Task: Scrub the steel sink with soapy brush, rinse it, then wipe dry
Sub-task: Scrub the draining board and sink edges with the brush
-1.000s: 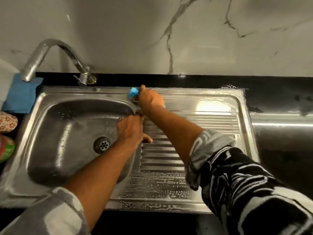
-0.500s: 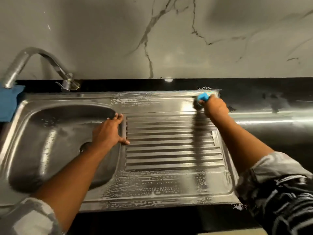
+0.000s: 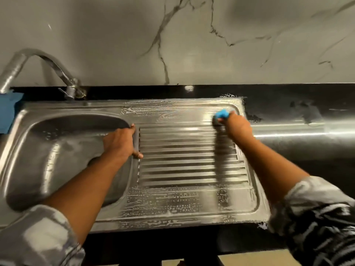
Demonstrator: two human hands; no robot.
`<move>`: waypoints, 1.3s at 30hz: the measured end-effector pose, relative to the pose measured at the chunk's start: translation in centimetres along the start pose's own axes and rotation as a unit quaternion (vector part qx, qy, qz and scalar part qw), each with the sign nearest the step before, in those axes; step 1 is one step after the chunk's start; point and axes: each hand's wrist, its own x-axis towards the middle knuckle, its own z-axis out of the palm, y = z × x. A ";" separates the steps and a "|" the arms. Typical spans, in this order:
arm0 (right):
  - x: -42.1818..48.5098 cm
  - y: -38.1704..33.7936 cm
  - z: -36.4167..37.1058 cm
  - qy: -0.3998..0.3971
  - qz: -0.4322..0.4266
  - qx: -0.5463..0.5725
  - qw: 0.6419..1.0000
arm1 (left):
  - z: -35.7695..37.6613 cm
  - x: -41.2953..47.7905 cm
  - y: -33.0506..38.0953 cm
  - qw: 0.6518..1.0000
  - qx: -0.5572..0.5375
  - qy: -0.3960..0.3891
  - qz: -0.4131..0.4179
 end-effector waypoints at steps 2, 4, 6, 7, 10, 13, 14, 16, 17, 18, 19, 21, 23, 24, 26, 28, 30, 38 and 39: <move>-0.2 3.0 -1.6 0.020 0.051 0.006 0.998 | 0.3 0.3 -0.3 1.000 -0.001 0.007 -0.002; -0.9 2.3 -1.4 0.021 0.064 0.002 0.998 | 0.5 0.6 -0.2 1.000 -0.004 0.014 -0.009; -2.2 -1.8 0.2 0.016 0.031 0.011 0.999 | 0.5 0.9 -0.1 1.000 0.004 0.029 -0.008; -2.9 -4.6 1.3 0.011 0.006 0.020 1.000 | 0.4 0.8 -0.1 0.999 0.003 0.034 -0.009; -5.2 -14.6 5.1 -0.041 -0.074 0.057 0.995 | 0.3 0.1 -0.8 0.999 -0.029 0.043 -0.004; -7.3 -22.8 7.6 -0.101 -0.146 0.077 0.981 | 1.6 -1.9 -3.5 0.991 -0.110 0.067 0.026; -7.8 -24.8 8.3 -0.112 -0.155 0.096 0.977 | 2.2 -3.0 -5.0 0.989 -0.125 0.081 0.027; -9.3 -26.6 9.5 -0.122 -0.156 0.138 0.970 | 4.3 -5.2 -8.5 0.983 -0.135 0.124 0.020; -10.1 -26.6 10.3 -0.117 -0.155 0.161 0.968 | 5.6 -6.2 -10.5 0.977 -0.147 0.152 0.017; -10.9 -26.1 11.0 -0.109 -0.150 0.192 0.964 | 6.9 -7.1 -12.3 0.971 -0.161 0.174 0.014; -12.2 -26.0 11.6 -0.097 -0.151 0.224 0.958 | 8.0 -8.1 -14.7 0.967 -0.172 0.189 -0.005; -14.5 -25.3 13.0 -0.078 -0.156 0.271 0.947 | 10.2 -9.9 -18.7 0.963 -0.172 0.204 -0.045; -16.4 -24.5 13.7 -0.073 -0.150 0.270 0.948 | 12.1 -10.9 -21.9 0.960 -0.174 0.209 -0.064; -17.2 -24.6 14.2 -0.075 -0.155 0.260 0.950 | 12.6 -11.7 -23.4 0.957 -0.179 0.213 -0.077; -18.6 -25.1 14.4 -0.082 -0.183 0.218 0.955 | 12.7 -12.8 -25.3 0.953 -0.182 0.222 -0.100; -19.5 -26.5 14.3 -0.095 -0.220 0.187 0.953 | 11.6 -14.3 -26.4 0.951 -0.176 0.224 -0.120; -20.7 -28.7 13.8 -0.116 -0.257 0.180 0.943 | 10.7 -15.7 -27.4 0.951 -0.168 0.215 -0.147; -27.8 -40.1 13.7 -0.175 -0.397 0.163 0.886 | 9.9 -18.2 -34.5 0.954 -0.140 0.154 -0.214; -28.8 -41.7 14.0 -0.165 -0.407 0.159 0.884 | 10.0 -18.1 -35.8 0.957 -0.132 0.146 -0.215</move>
